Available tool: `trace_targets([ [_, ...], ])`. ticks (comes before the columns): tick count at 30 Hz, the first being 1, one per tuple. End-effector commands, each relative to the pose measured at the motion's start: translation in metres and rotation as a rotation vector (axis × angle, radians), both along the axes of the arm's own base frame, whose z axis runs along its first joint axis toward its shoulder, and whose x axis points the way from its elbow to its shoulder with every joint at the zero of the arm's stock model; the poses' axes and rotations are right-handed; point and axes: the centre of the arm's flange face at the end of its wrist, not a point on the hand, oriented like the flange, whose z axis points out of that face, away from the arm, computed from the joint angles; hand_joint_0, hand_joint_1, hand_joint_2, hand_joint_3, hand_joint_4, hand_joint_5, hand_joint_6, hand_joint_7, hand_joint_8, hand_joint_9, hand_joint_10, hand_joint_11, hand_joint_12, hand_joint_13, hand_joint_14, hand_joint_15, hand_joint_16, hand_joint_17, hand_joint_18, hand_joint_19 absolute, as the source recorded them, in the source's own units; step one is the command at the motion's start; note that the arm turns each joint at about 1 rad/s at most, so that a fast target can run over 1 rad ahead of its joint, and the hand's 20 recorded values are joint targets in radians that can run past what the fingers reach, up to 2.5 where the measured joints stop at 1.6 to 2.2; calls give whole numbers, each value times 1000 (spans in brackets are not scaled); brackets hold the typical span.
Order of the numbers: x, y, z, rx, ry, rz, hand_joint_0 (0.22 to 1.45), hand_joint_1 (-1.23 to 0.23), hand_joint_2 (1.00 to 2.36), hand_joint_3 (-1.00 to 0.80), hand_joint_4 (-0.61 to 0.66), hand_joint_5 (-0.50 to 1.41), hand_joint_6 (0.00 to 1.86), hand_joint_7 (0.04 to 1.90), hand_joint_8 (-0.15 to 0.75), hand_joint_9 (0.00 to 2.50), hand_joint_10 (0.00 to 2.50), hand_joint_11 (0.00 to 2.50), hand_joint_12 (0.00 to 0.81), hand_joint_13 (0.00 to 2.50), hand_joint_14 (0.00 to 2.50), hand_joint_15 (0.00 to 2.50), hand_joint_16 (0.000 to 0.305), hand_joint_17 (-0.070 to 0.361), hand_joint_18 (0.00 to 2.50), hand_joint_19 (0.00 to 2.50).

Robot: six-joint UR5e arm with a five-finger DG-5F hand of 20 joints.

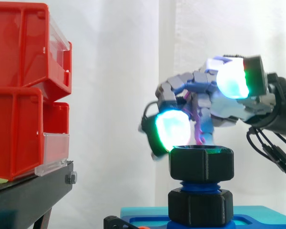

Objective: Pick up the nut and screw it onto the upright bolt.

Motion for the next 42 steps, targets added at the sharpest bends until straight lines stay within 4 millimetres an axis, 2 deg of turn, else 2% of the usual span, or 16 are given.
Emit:
trace_targets([
  [1, 4, -1, 18, -6, -8, 15, 486, -287, 1000, -500, 223, -85, 504, 927, 247, 1294, 0, 43, 225, 760, 0, 0, 23, 51, 377, 0],
  [2, 6, -3, 31, -9, 3, 17, 482, -289, 1000, -500, 196, -113, 503, 853, 227, 1160, 0, 0, 238, 674, 0, 0, 26, 57, 282, 0],
  [6, 8, -4, 41, -14, 4, 16, 474, -292, 1000, -500, 152, -152, 502, 729, 222, 966, 0, 0, 257, 539, 0, 0, 28, 62, 142, 0],
  [10, 9, -1, 43, -14, -1, 17, 470, -295, 1000, -500, 127, -176, 502, 654, 217, 804, 0, 0, 268, 416, 0, 0, 30, 67, 8, 0],
  [14, 11, 7, 44, -13, -3, 19, 462, -285, 1000, -500, 83, -206, 501, 574, 196, 601, 0, 0, 288, 240, 0, 0, 32, 73, 0, 0],
  [16, 12, 7, 44, -12, -3, 16, 455, -265, 1000, -500, 60, -229, 500, 538, 180, 401, 0, 0, 297, 115, 0, 0, 35, 79, 0, 0],
  [19, 12, 9, 43, -10, -1, 13, 450, -229, 1000, -500, 78, -249, 500, 500, 173, 274, 0, 0, 304, 28, 0, 0, 38, 85, 0, 0],
  [22, 13, 13, 40, -13, 5, 9, 447, -213, 1000, -500, 92, -257, 500, 500, 171, 213, 0, 0, 304, 0, 0, 0, 39, 88, 0, 0],
  [23, 9, 16, 21, -9, 38, 1, 446, -206, 1000, -500, 96, -258, 500, 500, 172, 196, 0, 0, 305, 0, 0, 0, 39, 88, 0, 0],
  [25, 5, 17, 3, -3, 52, -12, 446, -202, 1000, -500, 103, -258, 500, 500, 171, 174, 0, 0, 308, 0, 0, 0, 40, 90, 0, 0],
  [28, 10, 20, 6, 21, 1, -30, 445, -194, 1000, -500, 105, -258, 500, 500, 171, 159, 0, 0, 311, 0, 0, 0, 41, 91, 0, 0],
  [34, 8, 22, -2, 19, 27, -33, 445, -192, 1000, -500, 111, -247, 500, 500, 175, 165, 0, 0, 312, 0, 0, 0, 41, 92, 0, 0],
  [39, 0, 29, -25, 21, 66, -37, 446, -194, 1000, -500, 119, -240, 500, 510, 182, 188, 0, 0, 310, 0, 0, 0, 40, 91, 0, 0],
  [42, 0, 31, -26, 23, 71, -33, 447, -193, 1000, -500, 118, -237, 500, 520, 185, 196, 0, 0, 310, 0, 0, 0, 40, 91, 0, 0],
])
